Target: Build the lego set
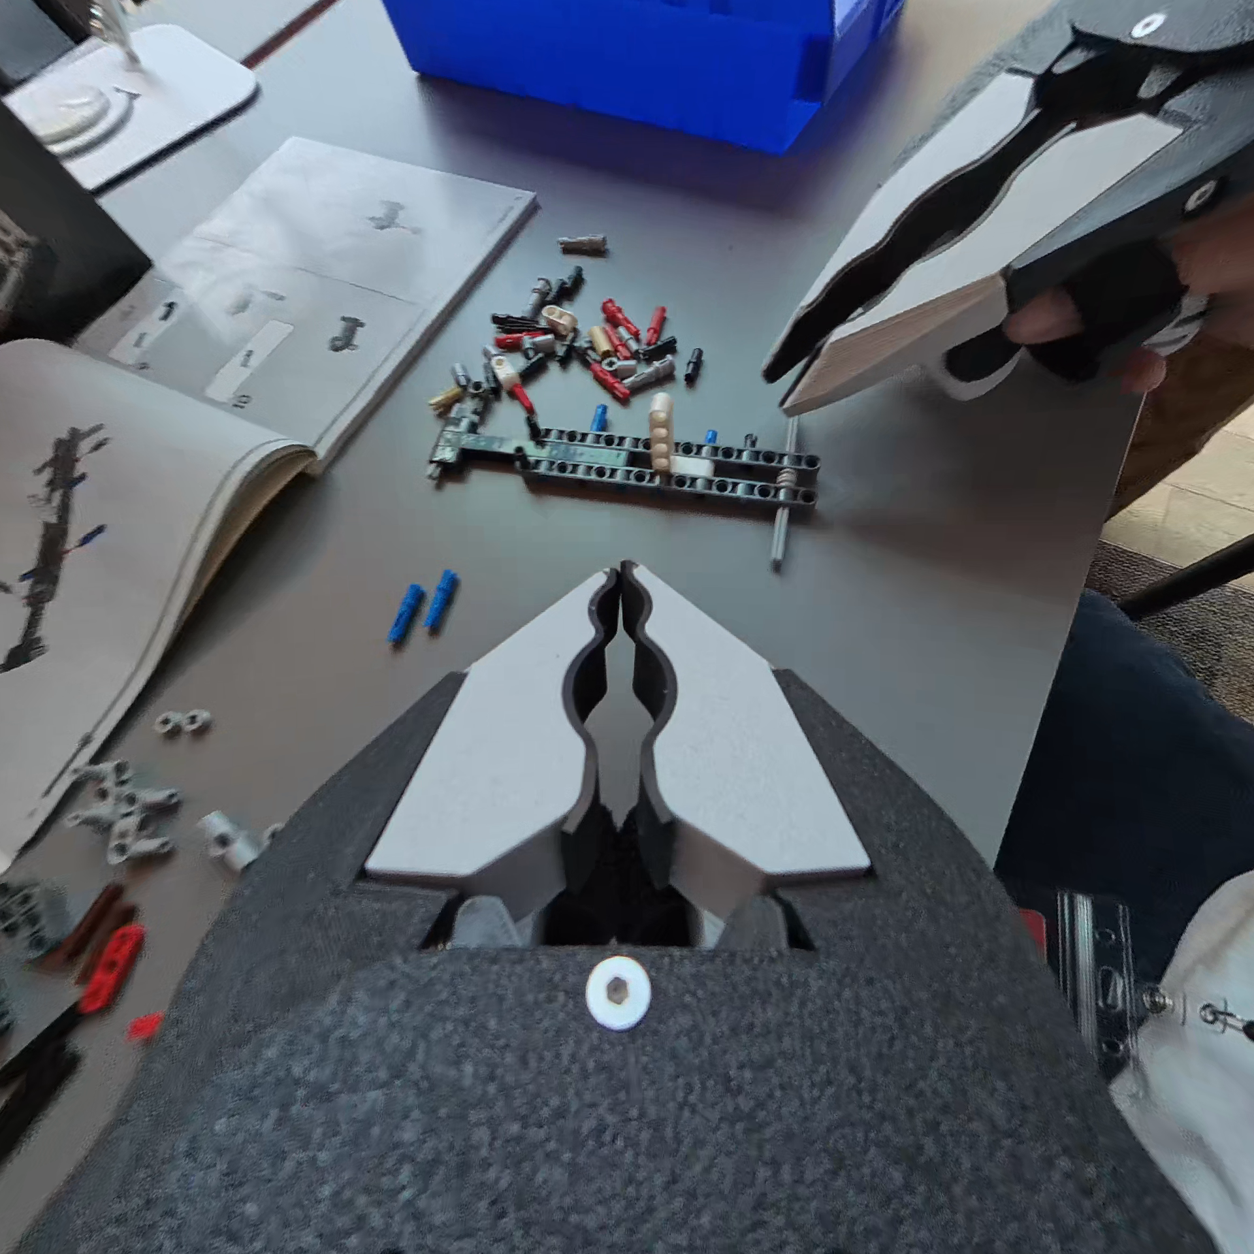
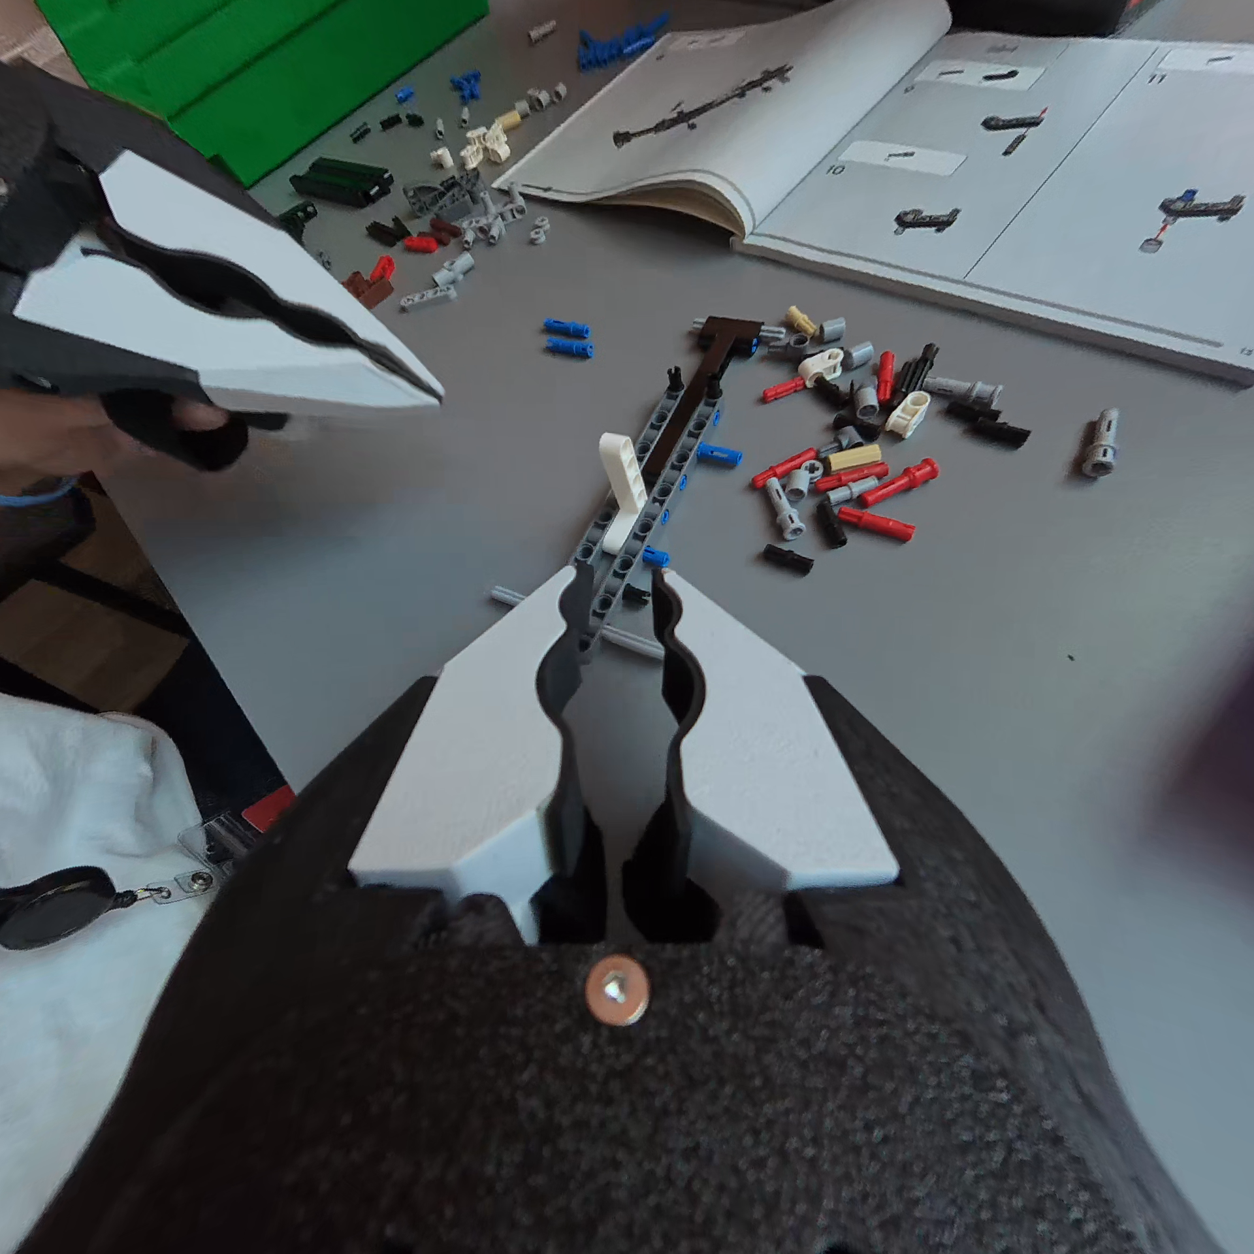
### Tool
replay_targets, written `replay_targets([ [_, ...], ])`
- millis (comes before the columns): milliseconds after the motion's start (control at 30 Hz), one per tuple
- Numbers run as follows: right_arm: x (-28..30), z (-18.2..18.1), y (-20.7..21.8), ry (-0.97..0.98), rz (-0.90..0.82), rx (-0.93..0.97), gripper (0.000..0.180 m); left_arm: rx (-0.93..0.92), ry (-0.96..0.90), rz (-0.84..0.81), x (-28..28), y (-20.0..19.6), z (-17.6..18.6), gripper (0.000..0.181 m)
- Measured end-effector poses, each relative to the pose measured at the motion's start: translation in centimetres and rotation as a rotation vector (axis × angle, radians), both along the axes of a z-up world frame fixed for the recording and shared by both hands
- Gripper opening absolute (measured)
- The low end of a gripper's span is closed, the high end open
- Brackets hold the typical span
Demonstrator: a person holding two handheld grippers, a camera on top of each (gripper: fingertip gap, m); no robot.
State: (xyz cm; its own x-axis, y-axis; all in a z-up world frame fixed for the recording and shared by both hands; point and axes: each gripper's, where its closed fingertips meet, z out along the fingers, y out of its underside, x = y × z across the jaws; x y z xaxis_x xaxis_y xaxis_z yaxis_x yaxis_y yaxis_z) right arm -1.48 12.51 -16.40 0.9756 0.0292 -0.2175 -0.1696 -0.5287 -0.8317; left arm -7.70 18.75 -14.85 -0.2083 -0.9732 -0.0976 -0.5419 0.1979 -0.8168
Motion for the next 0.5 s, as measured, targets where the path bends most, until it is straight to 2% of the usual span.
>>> replay_targets([
  [133, 0.1, 0.4, -0.4, -0.016, -0.028, 0.023, 0.016, -0.003, -0.029, 0.131, -4.2, 5.3, 3.5, 0.000],
  [300, -1.5, 0.4, 0.2, -0.053, 0.006, 0.021, 0.018, 0.075, -0.004, 0.288, -11.1, 10.8, 5.2, 0.008],
  [433, -3.4, 0.7, 1.1, -0.055, 0.050, 0.033, 0.019, 0.012, 0.040, 0.320, -14.4, 11.3, 3.6, 0.016],
  [500, -4.3, 0.7, 1.5, -0.063, 0.067, 0.033, 0.019, -0.044, 0.103, 0.293, -14.7, 9.9, 1.8, 0.019],
])
